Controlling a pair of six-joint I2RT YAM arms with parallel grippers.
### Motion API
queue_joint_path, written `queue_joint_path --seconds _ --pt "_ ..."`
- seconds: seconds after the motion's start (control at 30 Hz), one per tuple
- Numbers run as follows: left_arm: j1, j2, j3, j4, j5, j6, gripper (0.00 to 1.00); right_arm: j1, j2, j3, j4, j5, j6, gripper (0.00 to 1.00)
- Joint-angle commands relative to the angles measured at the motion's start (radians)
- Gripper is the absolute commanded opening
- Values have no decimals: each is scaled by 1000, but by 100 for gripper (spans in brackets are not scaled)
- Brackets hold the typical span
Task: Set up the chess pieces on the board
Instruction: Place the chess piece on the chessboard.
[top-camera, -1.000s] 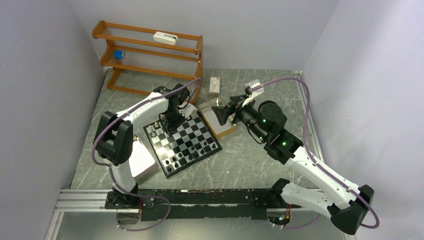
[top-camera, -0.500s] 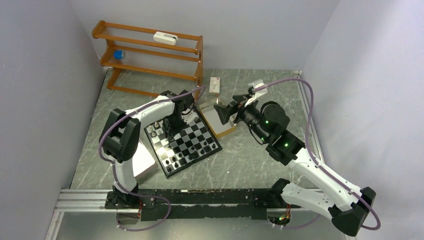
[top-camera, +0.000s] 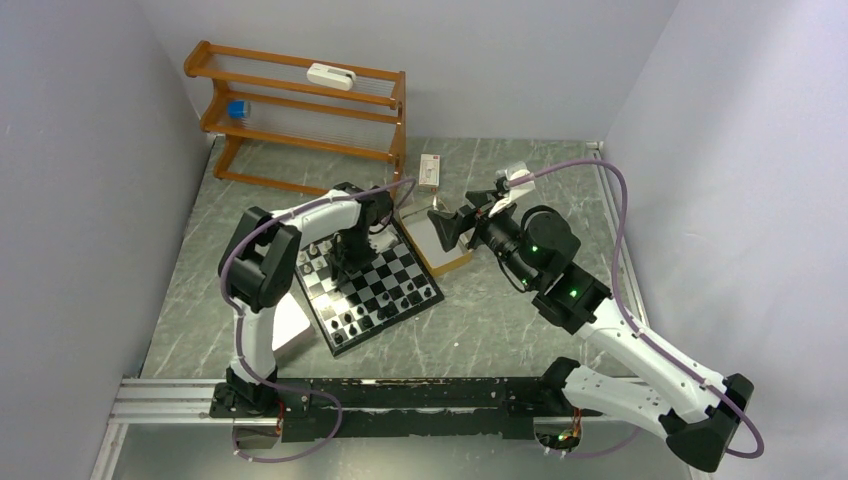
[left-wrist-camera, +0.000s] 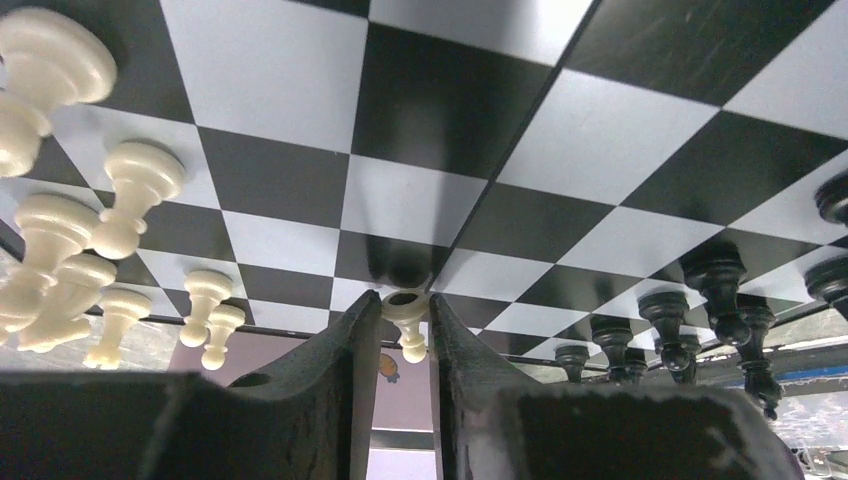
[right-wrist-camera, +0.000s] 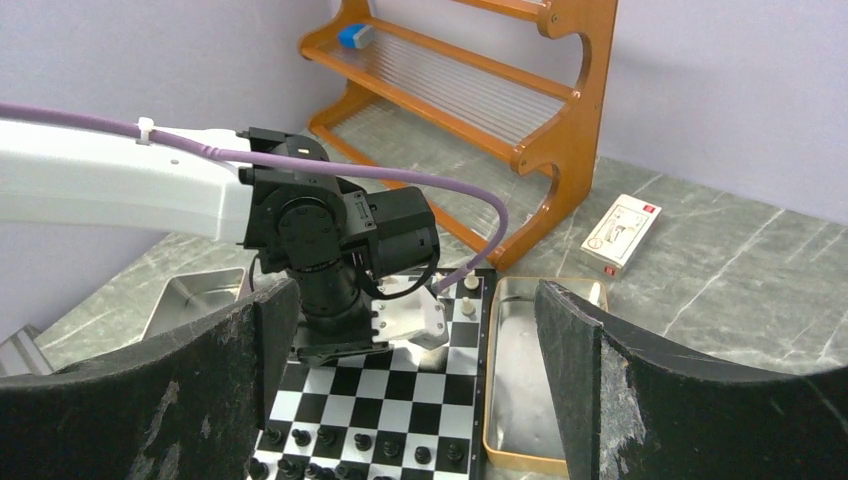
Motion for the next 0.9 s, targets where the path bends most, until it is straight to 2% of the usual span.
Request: queue_joint_path --seconds 0.0,0.2,0.4,0.57,0.87 --pt "-8 30 54 -32 -13 -3 31 11 -14 -7 22 38 -21 92" --pt "-8 35 116 -52 -3 5 37 16 -13 -11 27 47 -25 92" --pt "-8 5 152 -49 19 9 35 17 -13 -7 26 49 -28 92" --pt "-8 -47 95 -40 -3 -3 35 17 -22 -14 27 48 -28 92" --pt "-4 -121 -16 70 42 22 34 26 -33 -16 26 57 -33 92"
